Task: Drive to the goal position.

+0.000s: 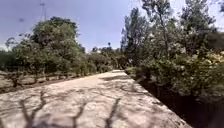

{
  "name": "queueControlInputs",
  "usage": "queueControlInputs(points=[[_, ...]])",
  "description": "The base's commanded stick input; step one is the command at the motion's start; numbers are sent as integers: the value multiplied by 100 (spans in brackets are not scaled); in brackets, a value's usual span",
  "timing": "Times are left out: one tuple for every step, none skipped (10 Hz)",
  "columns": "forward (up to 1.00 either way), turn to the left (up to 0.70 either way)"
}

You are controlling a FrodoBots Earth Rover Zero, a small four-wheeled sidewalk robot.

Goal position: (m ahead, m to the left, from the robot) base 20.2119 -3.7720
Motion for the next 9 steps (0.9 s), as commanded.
queueControlInputs(points=[[70,0],[70,0],[70,0],[70,0],[70,0],[70,0],[70,0],[70,0],[70,0]])
